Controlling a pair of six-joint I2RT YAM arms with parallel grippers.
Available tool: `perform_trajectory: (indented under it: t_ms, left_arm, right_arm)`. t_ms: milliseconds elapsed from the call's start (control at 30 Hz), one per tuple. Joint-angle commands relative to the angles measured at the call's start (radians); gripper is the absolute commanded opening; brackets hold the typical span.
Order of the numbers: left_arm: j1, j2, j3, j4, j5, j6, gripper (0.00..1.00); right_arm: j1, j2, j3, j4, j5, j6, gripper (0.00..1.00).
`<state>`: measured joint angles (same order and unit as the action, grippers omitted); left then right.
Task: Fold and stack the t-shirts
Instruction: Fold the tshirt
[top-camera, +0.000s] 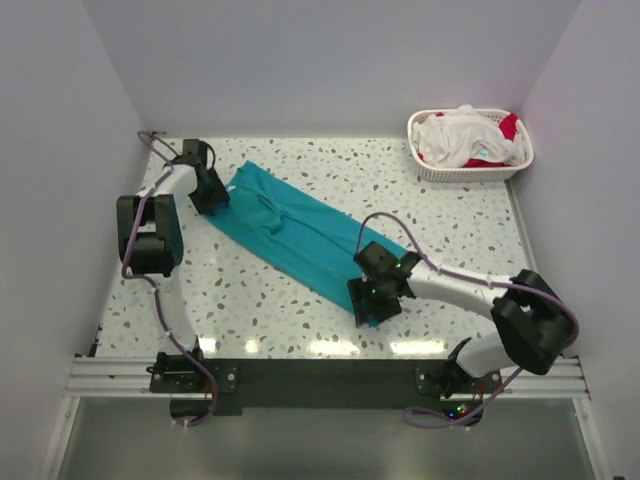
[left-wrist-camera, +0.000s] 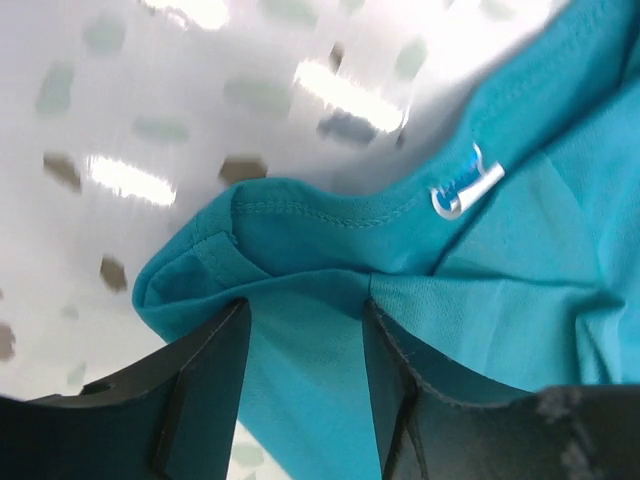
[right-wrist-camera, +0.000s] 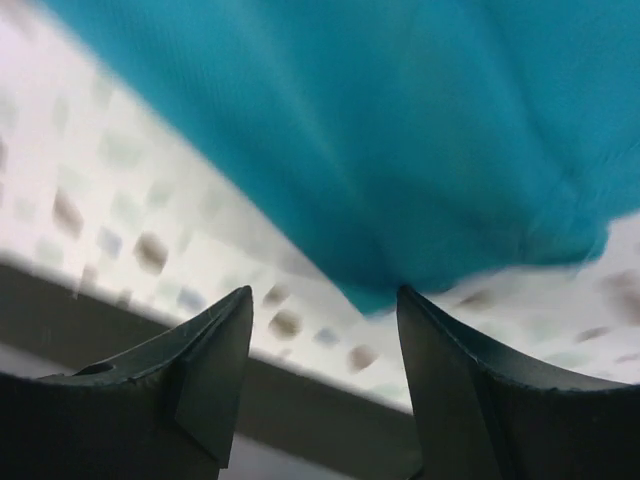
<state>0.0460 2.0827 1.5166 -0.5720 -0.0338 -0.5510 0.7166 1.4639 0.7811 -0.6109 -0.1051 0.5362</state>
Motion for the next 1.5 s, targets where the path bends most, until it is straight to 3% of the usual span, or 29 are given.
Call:
perform_trajectory:
  t_ms: [0, 133, 333, 433, 633, 733, 800, 1067, 1200, 1467]
  left_arm:
    - [-0.023, 0.126, 0.163, -0.054, -0.086, 0.08, 0.55]
    - [-0.077, 0.235, 0.388, -0.104, -0.078, 0.099, 0.59]
    - [-0.13, 0.157, 0.444, -0.075, -0.129, 0.112, 0.75]
    - [-0.15, 0.07, 0.419, -0.075, -0.159, 0.111, 0.77]
    - [-0.21, -0.127, 0.207, -0.031, -0.19, 0.06, 0.78]
    - [-0.239, -0.17, 0.105, 0.0, -0.16, 0.031, 0.73]
    - [-0.256, -0.173, 0.062, 0.024, -0.147, 0.017, 0.73]
    - [-0.268, -0.023, 0.06, 0.043, -0.15, 0.019, 0.71]
    - [-0.273, 0.06, 0.079, 0.058, -0.143, 0.026, 0.71]
    - [-0.354, 0.271, 0.284, 0.038, -0.13, 0.094, 0.73]
  right_arm:
    - [0.206, -0.109, -0.062, -0.127, -0.09, 0.191, 0.63]
    - [0.296, -0.175, 0.052, -0.183, -0.058, 0.158, 0.66]
    - [0.267, -0.1, 0.294, -0.299, 0.245, -0.048, 0.68]
    - [0.192, -0.03, 0.325, -0.212, 0.213, -0.159, 0.68]
    - [0.06, 0.084, 0.354, -0.084, 0.191, -0.265, 0.67]
    - [0.032, 0.139, 0.357, -0.037, 0.186, -0.286, 0.52]
    - [0.021, 0.162, 0.354, -0.02, 0.185, -0.294, 0.52]
    - [0.017, 0.249, 0.317, 0.005, 0.183, -0.289, 0.5]
    - [0.026, 0.237, 0.25, -0.006, 0.11, -0.248, 0.5]
    - [0.201, 0.19, 0.149, -0.003, 0.028, -0.098, 0.51]
